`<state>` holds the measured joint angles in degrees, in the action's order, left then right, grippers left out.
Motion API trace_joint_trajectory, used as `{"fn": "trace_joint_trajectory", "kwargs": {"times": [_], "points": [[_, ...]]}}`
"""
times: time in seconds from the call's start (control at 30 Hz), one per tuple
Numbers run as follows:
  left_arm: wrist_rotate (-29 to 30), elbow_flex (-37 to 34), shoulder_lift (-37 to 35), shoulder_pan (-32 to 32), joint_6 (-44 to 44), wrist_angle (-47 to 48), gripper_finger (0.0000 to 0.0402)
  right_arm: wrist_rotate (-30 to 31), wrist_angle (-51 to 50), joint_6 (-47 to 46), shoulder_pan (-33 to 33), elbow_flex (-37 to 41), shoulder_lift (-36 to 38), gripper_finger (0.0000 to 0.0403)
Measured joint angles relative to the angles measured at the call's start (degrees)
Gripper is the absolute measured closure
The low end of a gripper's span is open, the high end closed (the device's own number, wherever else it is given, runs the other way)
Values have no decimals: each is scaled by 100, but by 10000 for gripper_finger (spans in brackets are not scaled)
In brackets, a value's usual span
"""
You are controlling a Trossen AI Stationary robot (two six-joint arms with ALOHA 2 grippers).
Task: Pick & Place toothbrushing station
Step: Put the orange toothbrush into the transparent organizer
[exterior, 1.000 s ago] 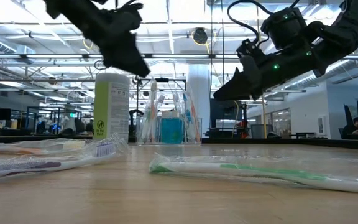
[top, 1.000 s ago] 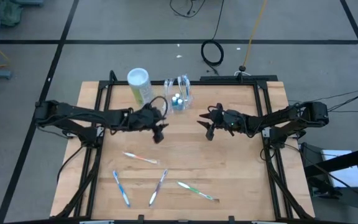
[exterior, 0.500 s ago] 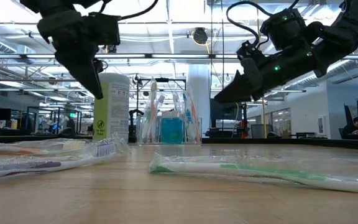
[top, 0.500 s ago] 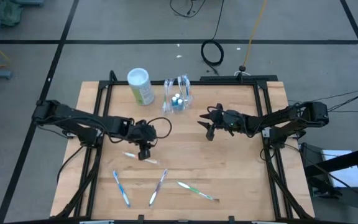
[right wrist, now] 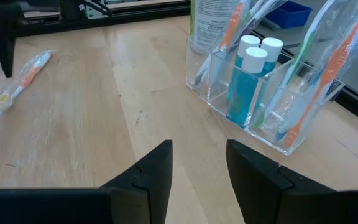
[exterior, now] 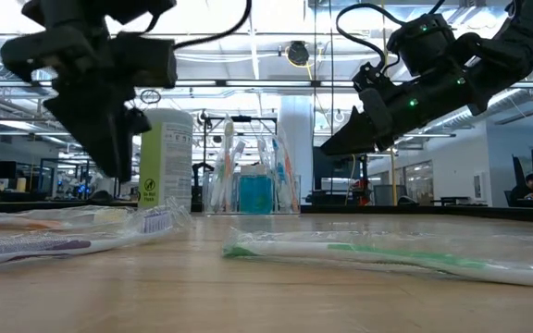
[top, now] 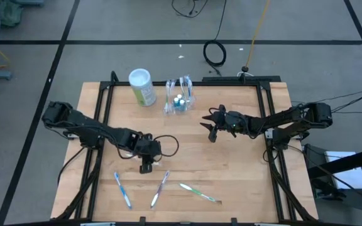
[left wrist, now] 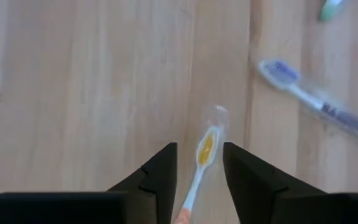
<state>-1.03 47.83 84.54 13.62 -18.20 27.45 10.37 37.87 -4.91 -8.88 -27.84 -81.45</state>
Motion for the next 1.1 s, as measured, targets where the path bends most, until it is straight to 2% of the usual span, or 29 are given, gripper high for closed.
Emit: {"fn": "trace_joint_trajectory", "kwargs": {"times": [0.13, 0.3, 0.53, 0.73, 1.1], "points": [[-81, 0, 295, 0, -16, -15, 233, 0, -24, 0, 0, -1, 0, 261], [-645, 0, 518, -8, 10, -5, 190, 0, -52, 0, 0, -1, 0, 261], [-484, 26, 1036, -15, 116, -84, 173, 0, -129, 0, 0, 1, 0, 261], [-431, 32, 1147, -31, 734, -80, 205, 0, -139, 0, -1, 1, 0, 261], [-544, 132, 1138, -454, 587, -159, 327, 0, -146, -2, -1, 1, 0, 261]]}}
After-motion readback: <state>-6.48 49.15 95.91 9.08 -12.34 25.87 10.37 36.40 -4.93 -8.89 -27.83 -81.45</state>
